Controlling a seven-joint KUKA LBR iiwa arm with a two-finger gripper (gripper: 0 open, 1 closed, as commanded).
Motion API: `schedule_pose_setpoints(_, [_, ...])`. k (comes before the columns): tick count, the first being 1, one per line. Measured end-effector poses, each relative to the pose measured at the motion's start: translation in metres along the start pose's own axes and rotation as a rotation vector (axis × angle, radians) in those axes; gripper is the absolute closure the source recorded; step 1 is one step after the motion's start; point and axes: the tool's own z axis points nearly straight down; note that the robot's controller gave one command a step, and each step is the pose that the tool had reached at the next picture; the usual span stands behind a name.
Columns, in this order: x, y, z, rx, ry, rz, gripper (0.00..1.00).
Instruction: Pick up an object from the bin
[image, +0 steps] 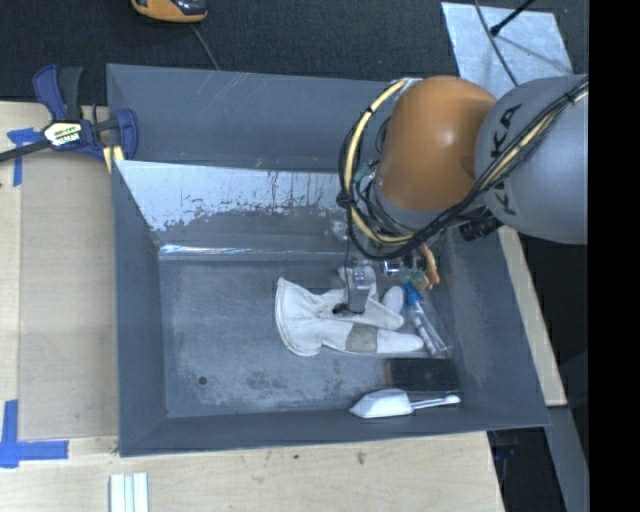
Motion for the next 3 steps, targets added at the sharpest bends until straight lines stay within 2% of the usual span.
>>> schedule_pose_setpoints(1, [-0.002,0.000,-0.005,0.000,-0.008,0.001,0.00])
schedule_pose_setpoints(2, [-0.010,-0.011,0.035,0.001,-0.011,-0.130,0.00])
schedule_pose_setpoints(3, [-0.027,-0.026,0.091,0.002,-0.009,-0.380,0.00])
